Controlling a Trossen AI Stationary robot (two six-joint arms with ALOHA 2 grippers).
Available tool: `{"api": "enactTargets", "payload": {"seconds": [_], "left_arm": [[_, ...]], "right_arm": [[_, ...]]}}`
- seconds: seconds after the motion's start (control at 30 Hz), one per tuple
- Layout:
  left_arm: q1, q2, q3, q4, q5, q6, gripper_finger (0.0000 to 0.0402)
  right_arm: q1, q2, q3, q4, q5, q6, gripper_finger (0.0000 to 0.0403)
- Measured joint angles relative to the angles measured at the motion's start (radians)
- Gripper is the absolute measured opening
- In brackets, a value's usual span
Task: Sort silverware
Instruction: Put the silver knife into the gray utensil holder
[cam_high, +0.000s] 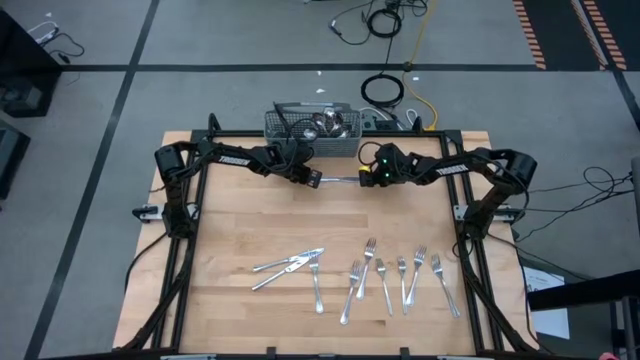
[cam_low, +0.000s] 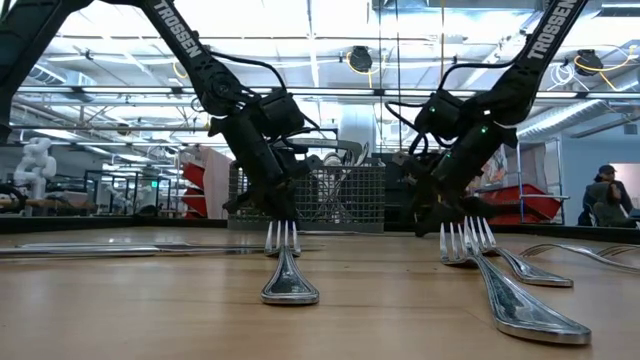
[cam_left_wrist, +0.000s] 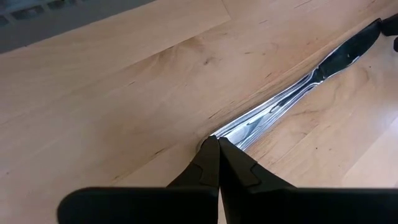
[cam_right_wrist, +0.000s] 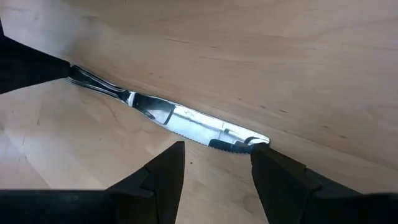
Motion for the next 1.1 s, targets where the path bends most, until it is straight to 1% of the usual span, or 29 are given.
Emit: {"api": "enactTargets", "payload": {"seconds": [0.2, 0.4, 0.67, 0.83, 1.1], "left_arm": [[0.0, 0.0, 0.0, -0.001, 0.0, 0.0, 0.0], [0.0, 0.0, 0.0, 0.0, -0.003, 0.001, 0.0], [0.0, 0.0, 0.0, 0.007, -0.005, -0.006, 0.0], [0.0, 0.0, -0.001, 0.009, -0.007, -0.006, 0.0], [0.0, 0.0, -0.001, 0.009, -0.009, -0.008, 0.0]], "right_arm": [[-0.068, -0.047, 0.003, -0.13, -0.026, -0.023, 0.0173], [-0.092, -0.057, -0.001, -0.131, -0.037, -0.018, 0.0173], [-0.043, -0.029, 0.001, -0.109, -0.007, -0.025, 0.0173], [-0.009, -0.012, 0.002, -0.043, 0.004, -0.001, 0.0174], [0.004, -0.002, 0.034, -0.058, -0.005, 0.015, 0.0174]]}}
